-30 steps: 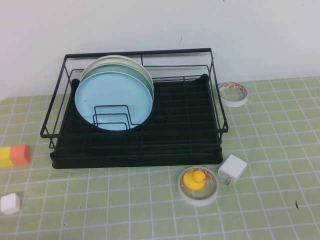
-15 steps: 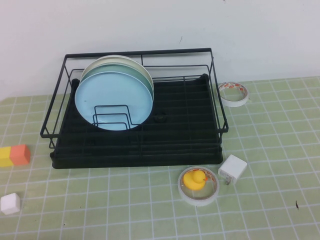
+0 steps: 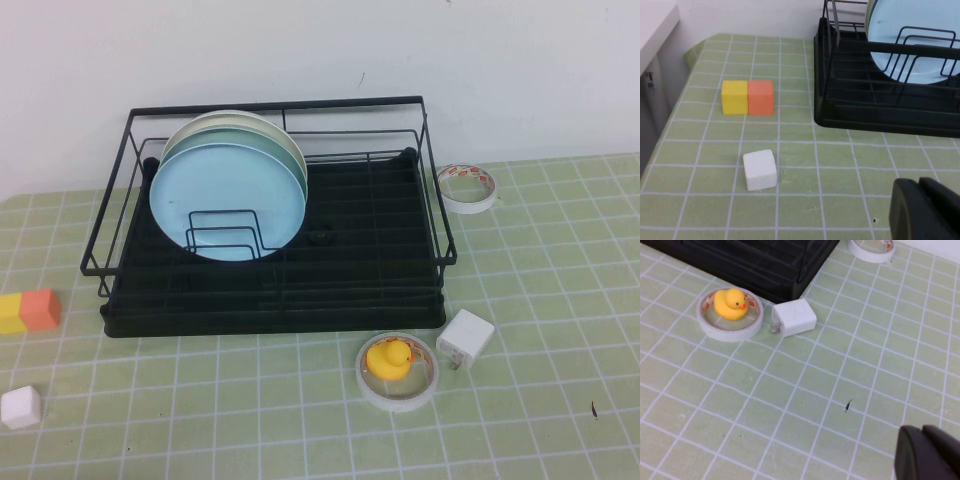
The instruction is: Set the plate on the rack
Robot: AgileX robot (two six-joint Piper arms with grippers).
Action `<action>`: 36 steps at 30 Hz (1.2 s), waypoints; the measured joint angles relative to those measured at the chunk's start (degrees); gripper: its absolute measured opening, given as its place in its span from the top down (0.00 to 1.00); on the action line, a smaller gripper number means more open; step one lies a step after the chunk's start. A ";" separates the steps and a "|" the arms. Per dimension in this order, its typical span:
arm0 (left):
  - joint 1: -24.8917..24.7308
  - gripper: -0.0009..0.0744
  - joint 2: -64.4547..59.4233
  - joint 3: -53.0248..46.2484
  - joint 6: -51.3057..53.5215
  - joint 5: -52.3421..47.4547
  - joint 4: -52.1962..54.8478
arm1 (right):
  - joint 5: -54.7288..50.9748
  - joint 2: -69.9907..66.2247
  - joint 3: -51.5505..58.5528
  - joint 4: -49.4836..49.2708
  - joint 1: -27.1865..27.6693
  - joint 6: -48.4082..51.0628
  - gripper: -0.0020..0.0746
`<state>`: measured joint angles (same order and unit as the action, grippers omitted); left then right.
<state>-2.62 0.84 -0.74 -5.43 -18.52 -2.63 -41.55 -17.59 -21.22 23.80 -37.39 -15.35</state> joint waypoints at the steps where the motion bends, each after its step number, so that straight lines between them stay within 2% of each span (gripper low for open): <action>1: 0.00 0.99 0.00 0.00 0.00 0.00 0.00 | 0.00 0.00 0.00 0.00 0.00 0.00 0.98; 8: 0.00 0.99 0.00 0.00 0.00 0.00 0.00 | 0.00 0.28 0.00 0.00 0.12 0.00 0.98; 11: 0.00 0.99 0.00 0.00 0.00 0.00 0.00 | 0.69 2.32 0.30 -0.38 3.23 0.45 0.98; 15: 0.00 0.99 0.00 0.00 0.00 0.00 0.00 | 7.14 6.24 4.72 -1.93 10.79 0.45 0.98; 22: 0.00 0.99 0.00 0.00 0.00 0.00 0.00 | 31.29 14.90 20.29 -1.57 25.43 2.17 0.98; 24: 0.00 0.99 0.00 0.00 0.00 0.00 0.00 | 34.48 16.99 22.30 -1.53 28.35 2.29 0.98; 28: 0.00 0.99 0.00 0.00 0.00 -0.08 0.00 | 31.49 18.23 22.69 -1.32 32.25 2.41 0.98; 36: 0.00 0.99 0.00 0.00 -0.11 -0.08 0.00 | 29.02 18.23 22.79 -1.32 32.86 2.53 0.98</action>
<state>-2.62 0.84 -0.74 -5.54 -18.61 -2.63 -12.53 0.64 1.57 22.48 -4.54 -12.81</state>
